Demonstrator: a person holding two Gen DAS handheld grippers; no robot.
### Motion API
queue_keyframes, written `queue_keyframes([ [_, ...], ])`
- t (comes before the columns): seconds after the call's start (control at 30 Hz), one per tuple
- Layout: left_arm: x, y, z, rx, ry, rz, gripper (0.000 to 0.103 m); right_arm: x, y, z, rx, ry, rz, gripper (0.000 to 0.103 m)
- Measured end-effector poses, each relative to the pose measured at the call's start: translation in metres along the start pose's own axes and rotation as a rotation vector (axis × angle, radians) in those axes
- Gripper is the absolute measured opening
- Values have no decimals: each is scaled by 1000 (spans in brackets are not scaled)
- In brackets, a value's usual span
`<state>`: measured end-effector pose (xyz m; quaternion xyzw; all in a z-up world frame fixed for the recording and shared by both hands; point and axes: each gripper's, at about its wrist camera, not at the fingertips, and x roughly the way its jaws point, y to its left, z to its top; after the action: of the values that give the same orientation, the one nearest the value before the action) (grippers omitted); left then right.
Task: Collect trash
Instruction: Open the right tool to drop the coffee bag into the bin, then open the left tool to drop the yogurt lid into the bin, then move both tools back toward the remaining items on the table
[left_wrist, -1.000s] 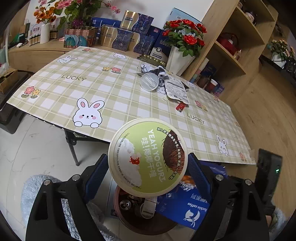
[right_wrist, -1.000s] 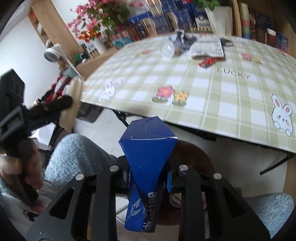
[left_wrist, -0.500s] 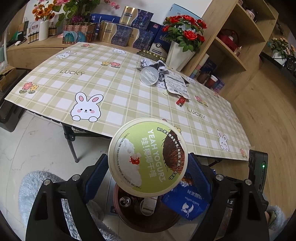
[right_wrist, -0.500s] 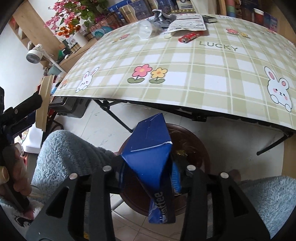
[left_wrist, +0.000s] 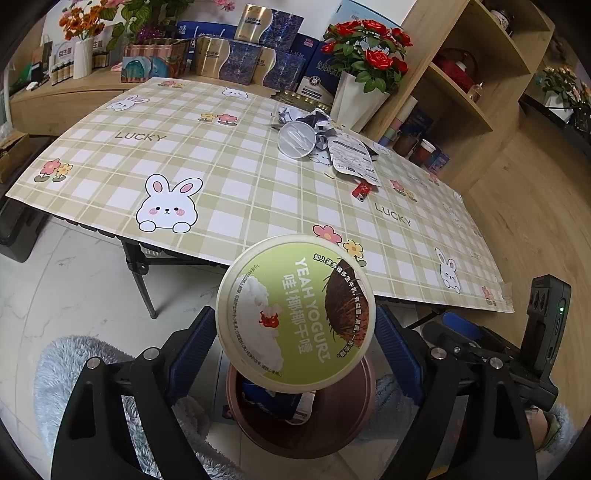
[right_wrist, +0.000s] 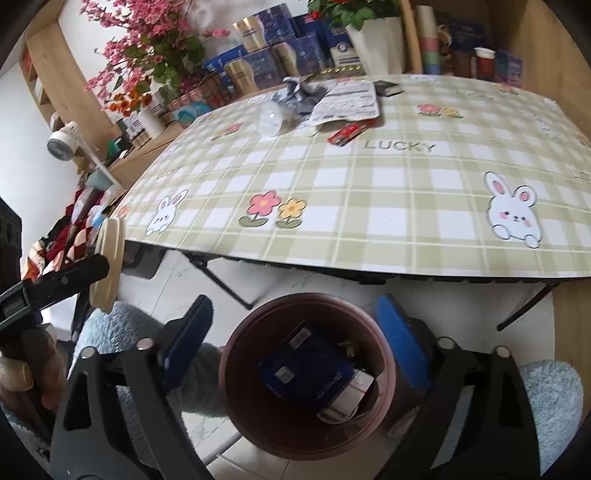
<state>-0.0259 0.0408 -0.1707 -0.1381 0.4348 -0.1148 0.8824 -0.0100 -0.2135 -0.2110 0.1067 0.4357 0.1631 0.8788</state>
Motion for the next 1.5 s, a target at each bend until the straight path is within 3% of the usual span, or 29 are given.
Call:
queue_keyframes([
  [0.2, 5, -5, -4, 17, 16, 9, 84, -15, -10, 2, 25, -112, -112, 97],
  [0.33, 12, -15, -11, 49, 43, 14, 84, -20, -15, 1, 50, -144, -120, 97],
  [1.0, 54, -52, -35, 181, 202, -4, 85, -25, -49, -11, 164, -166, -137, 97],
  [1.23, 58, -57, -37, 206, 215, -4, 90, -27, -53, -11, 182, -177, -110, 97],
  [1.5, 58, -44, -35, 156, 207, 26, 90, -24, -51, -12, 172, -166, -115, 97],
])
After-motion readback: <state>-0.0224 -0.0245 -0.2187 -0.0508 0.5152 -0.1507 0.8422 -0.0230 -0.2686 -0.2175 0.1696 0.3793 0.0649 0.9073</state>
